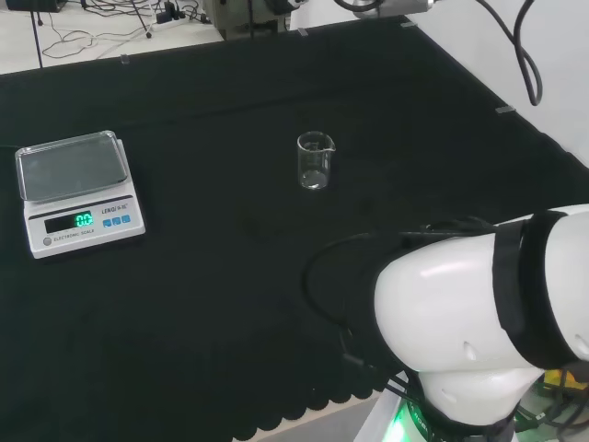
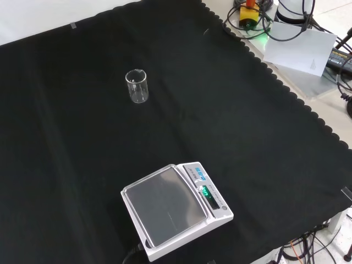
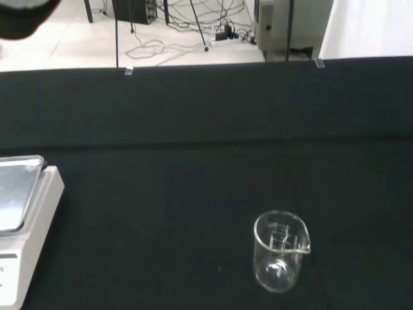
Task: Pick up the beaker.
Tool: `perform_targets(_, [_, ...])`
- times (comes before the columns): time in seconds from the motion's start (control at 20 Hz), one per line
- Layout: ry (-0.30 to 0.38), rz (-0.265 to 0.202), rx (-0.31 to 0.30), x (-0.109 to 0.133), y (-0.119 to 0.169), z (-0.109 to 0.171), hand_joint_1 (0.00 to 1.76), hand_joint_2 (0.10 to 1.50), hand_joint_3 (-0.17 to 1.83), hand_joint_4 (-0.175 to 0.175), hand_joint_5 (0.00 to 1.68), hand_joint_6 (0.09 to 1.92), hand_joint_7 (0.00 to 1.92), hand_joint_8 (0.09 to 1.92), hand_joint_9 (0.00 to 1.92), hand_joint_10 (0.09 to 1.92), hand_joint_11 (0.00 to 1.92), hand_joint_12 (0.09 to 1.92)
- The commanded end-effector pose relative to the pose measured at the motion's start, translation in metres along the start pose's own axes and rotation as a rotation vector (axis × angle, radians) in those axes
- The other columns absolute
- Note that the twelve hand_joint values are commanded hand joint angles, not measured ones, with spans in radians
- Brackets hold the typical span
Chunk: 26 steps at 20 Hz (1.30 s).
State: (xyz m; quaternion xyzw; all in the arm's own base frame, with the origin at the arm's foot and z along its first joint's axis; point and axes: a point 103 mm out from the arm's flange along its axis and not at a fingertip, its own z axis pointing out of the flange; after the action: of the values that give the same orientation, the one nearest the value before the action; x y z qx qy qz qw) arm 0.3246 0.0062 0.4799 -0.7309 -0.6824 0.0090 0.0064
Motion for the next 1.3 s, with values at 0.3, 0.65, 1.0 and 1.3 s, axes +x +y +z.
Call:
perform_targets(0.3, [-0.004,0.024,-0.01,-0.008,0.032,0.04,0.61,0.71,0.3,0.026,0.22,0.09,0.1,0.68,0.17,0.85,0.0,1.32])
perform_targets(0.65, [0.03,0.03,0.045,-0.023,0.101,0.118,0.62,0.72,0.29,0.025,0.22,0.09,0.09,0.7,0.17,0.85,0.0,1.3])
perform_targets(1.0, [0.063,0.037,0.084,-0.041,0.149,0.175,0.64,0.72,0.29,0.024,0.21,0.09,0.07,0.71,0.17,0.85,0.0,1.28])
perform_targets(1.3, [0.107,0.06,0.137,-0.059,0.162,0.218,0.64,0.72,0.28,0.023,0.2,0.09,0.07,0.71,0.17,0.85,0.0,1.27])
